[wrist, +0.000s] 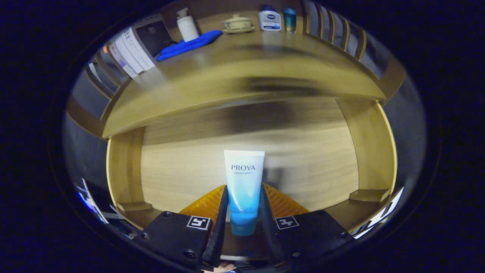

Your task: Pull open the drawer, take out the items inside it, and place them on the countertop above the cabinet.

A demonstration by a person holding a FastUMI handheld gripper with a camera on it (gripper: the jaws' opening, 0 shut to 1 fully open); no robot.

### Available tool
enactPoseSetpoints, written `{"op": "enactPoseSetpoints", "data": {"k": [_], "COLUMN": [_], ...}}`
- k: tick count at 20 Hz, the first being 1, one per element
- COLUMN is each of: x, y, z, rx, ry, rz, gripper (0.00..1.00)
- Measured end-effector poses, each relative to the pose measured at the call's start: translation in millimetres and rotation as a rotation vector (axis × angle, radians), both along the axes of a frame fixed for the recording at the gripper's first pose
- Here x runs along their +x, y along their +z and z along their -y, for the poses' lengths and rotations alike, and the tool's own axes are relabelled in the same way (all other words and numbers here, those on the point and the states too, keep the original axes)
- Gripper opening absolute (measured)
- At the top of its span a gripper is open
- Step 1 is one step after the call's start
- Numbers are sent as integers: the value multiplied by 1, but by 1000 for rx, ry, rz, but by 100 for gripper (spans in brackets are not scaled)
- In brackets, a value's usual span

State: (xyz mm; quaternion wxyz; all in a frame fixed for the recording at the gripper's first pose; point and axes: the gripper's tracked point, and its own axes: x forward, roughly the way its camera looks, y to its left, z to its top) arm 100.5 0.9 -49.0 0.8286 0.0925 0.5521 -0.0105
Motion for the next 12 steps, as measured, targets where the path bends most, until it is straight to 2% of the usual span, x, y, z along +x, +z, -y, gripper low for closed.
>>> {"op": "enactPoseSetpoints", "data": {"k": [5, 12], "x": [-1, 65], "y": [48, 93], "z": [-4, 5], "rx": [17, 3], "ry": [36, -7], "rz": [71, 116], "gripper": [49, 49]}}
